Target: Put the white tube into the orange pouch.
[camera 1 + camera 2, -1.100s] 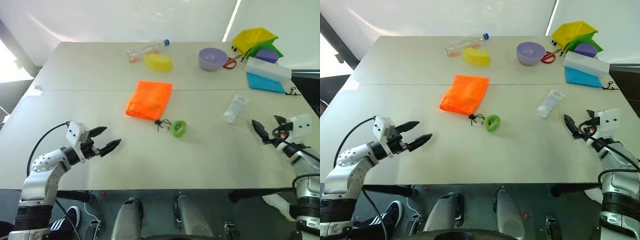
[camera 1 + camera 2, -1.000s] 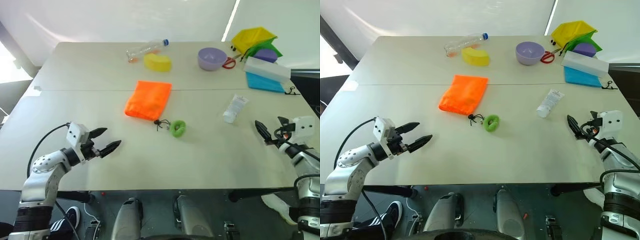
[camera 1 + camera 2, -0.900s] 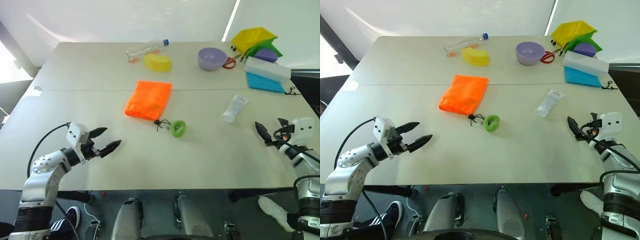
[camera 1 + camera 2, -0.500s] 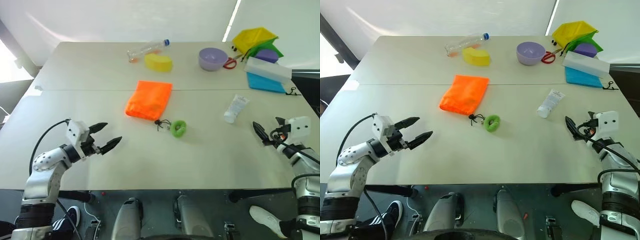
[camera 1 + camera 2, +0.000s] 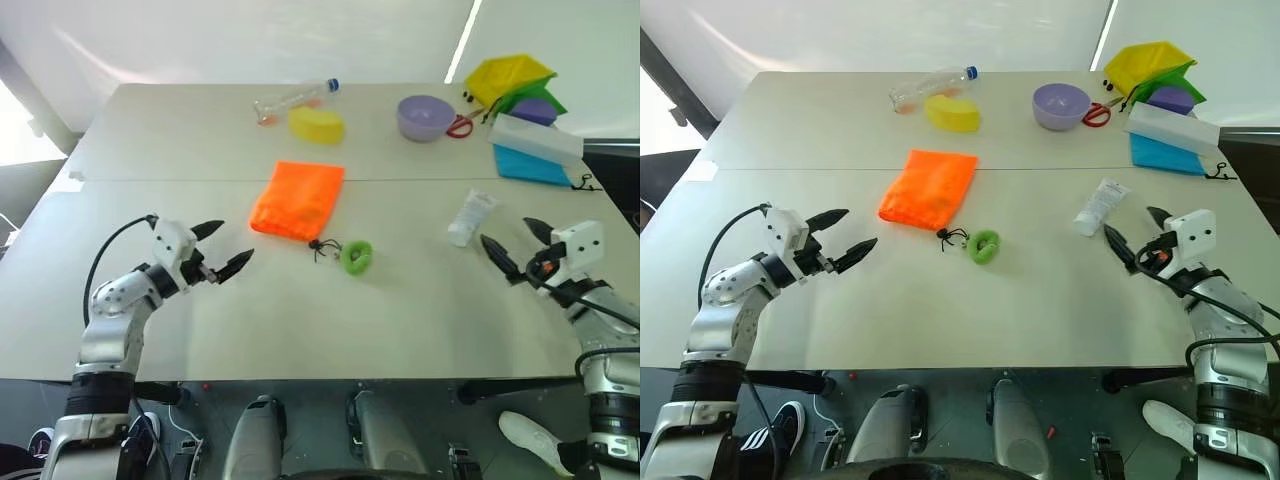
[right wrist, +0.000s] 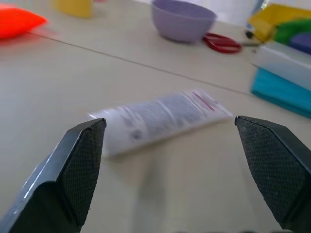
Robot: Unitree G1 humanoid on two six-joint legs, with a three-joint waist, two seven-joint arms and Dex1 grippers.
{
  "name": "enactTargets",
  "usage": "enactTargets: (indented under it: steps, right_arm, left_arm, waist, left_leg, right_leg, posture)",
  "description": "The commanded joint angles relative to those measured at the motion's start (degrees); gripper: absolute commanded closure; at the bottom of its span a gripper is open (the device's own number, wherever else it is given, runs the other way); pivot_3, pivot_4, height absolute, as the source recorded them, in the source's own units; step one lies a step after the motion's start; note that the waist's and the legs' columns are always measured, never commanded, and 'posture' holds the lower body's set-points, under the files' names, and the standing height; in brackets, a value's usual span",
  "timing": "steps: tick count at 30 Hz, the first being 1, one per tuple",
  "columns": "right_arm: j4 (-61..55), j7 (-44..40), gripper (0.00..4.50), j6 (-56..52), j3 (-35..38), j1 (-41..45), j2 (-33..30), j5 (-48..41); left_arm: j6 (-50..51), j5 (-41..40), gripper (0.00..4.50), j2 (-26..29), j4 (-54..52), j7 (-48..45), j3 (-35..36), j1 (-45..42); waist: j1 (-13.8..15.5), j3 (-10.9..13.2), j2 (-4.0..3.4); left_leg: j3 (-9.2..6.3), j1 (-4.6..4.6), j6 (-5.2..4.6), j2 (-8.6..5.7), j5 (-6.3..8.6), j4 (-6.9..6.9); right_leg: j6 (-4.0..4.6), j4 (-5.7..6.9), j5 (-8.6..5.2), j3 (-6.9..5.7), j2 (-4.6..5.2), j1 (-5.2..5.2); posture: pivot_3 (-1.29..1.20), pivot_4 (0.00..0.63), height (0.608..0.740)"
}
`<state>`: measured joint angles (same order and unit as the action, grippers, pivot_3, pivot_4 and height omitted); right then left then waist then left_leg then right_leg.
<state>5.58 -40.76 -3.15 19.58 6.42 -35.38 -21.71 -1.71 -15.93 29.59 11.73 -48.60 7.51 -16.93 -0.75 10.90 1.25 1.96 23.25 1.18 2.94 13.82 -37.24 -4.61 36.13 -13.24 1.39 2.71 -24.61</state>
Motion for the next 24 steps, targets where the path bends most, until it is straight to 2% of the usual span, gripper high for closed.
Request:
enactTargets:
  steps: [1, 7, 13, 24]
  right_arm:
    - [-10.61, -3.84, 0.06, -1.56, -2.93, -1.91, 0.59, -3.72]
    - [-18.84, -5.32, 0.06, -3.86, -9.89, -4.18, 0.53, -1.21]
    - [-23.48, -4.77, 0.06, -4.4, -13.9, -6.01, 1.1, 0.22]
    - [-23.81, -1.44, 0.06, -4.76, -14.3, -4.19, 2.44, 1.93]
  left_arm:
    - [-5.62, 4.38, 0.0, -0.38, 4.92, 2.71, -1.32, -4.32]
    - [-10.94, 8.36, 0.0, -3.26, 14.69, 6.4, -3.62, -11.77]
    - [-15.06, 12.3, 0.0, -6.06, 22.31, 8.02, -7.06, -17.39]
    - [-19.1, 16.2, 0.0, -7.16, 28.83, 11.13, -9.18, -22.35]
  waist:
    - [0.03, 0.0, 0.0]
    - [0.09, -0.01, 0.01]
    - [0.18, -0.01, 0.02]
    - [0.11, -0.01, 0.03]
  left_leg:
    - [-0.01, 0.0, 0.0, 0.0, 0.0, 0.0]
    - [0.02, 0.03, 0.0, -0.02, 0.0, -0.13]
    - [0.0, 0.05, 0.0, -0.02, 0.0, -0.12]
    - [-0.01, 0.05, 0.0, -0.02, 0.0, -0.12]
  right_leg:
    - [0.0, 0.0, 0.0, 0.0, 0.0, 0.0]
    - [-0.03, -0.01, 0.02, 0.0, 0.04, 0.05]
    - [-0.05, -0.02, 0.02, -0.02, 0.02, 0.05]
    - [-0.06, -0.02, 0.04, -0.02, 0.0, 0.04]
  posture:
    - [0.0, 0.15, 0.74]
    - [0.0, 0.15, 0.74]
    - [0.0, 0.15, 0.74]
    - [0.0, 0.15, 0.74]
